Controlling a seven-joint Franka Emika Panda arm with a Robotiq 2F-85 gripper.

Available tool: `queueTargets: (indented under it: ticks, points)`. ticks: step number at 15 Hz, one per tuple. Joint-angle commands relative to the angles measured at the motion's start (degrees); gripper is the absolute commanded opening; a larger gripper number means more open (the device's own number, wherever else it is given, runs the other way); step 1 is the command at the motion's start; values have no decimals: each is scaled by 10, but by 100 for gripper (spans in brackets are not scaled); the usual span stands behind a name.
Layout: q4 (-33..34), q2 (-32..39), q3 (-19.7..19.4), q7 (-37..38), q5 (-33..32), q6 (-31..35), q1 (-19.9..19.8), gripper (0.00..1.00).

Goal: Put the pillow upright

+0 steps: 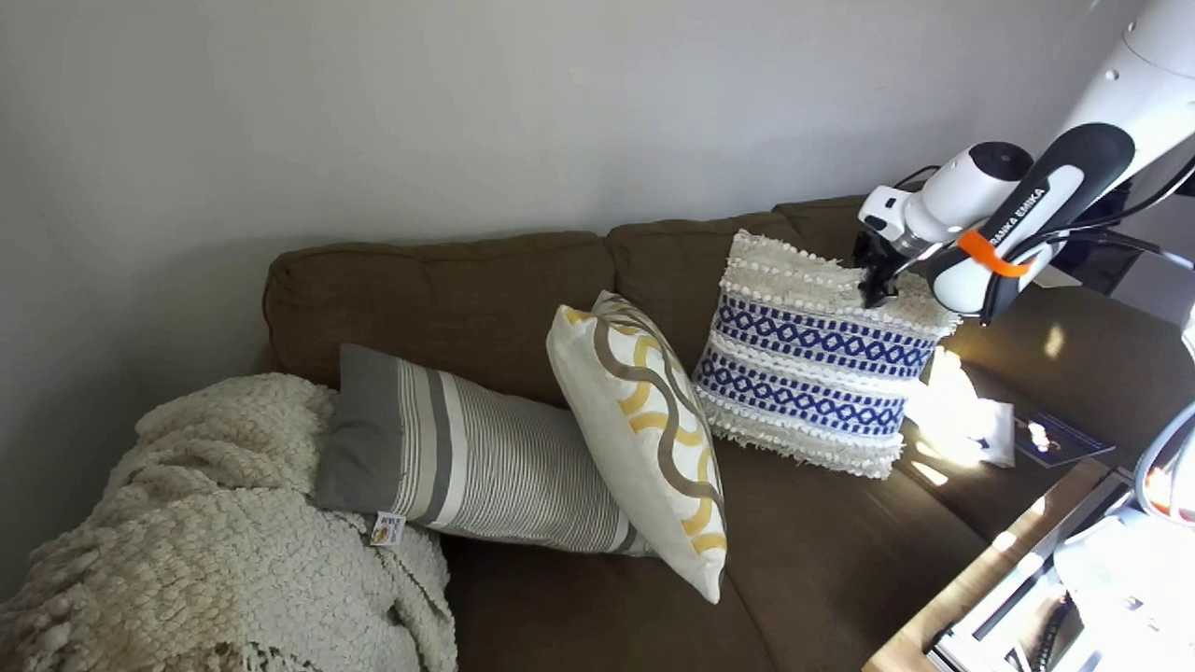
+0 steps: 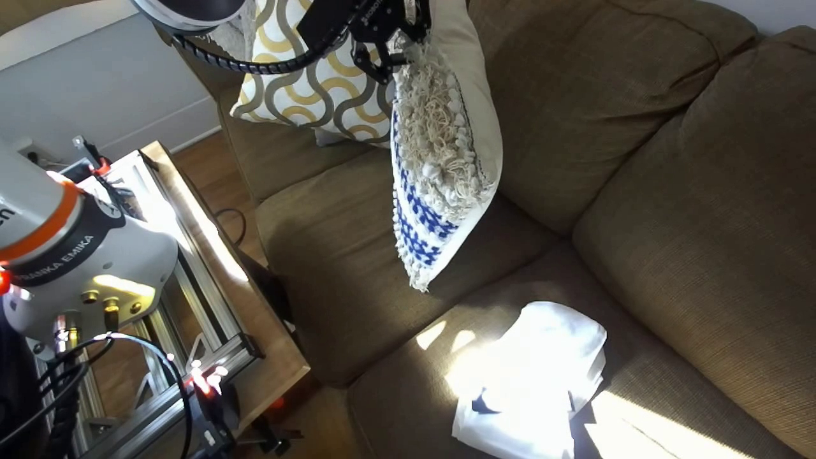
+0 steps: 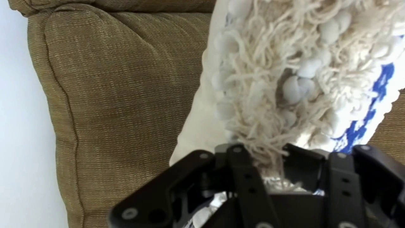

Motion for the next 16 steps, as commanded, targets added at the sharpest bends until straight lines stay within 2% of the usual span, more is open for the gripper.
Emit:
queueTargets:
  ticks: [1,4,7,10,13,14,16]
  points:
    - [-3,-1,-1,-18,-15,17,1,4]
    - [7,-6,-29,-76,-62,-6,33,4]
    - [35,-33,-37,-136,-116,-24,29,4]
    - [79,-83,-34,-206,-186,-63,-2,4]
    - [124,-163,6,-285,-240,-122,-61,4]
    - [131,-183,28,-308,-233,-143,-80,4]
    - [148,-231,58,-359,-194,-227,-103,4]
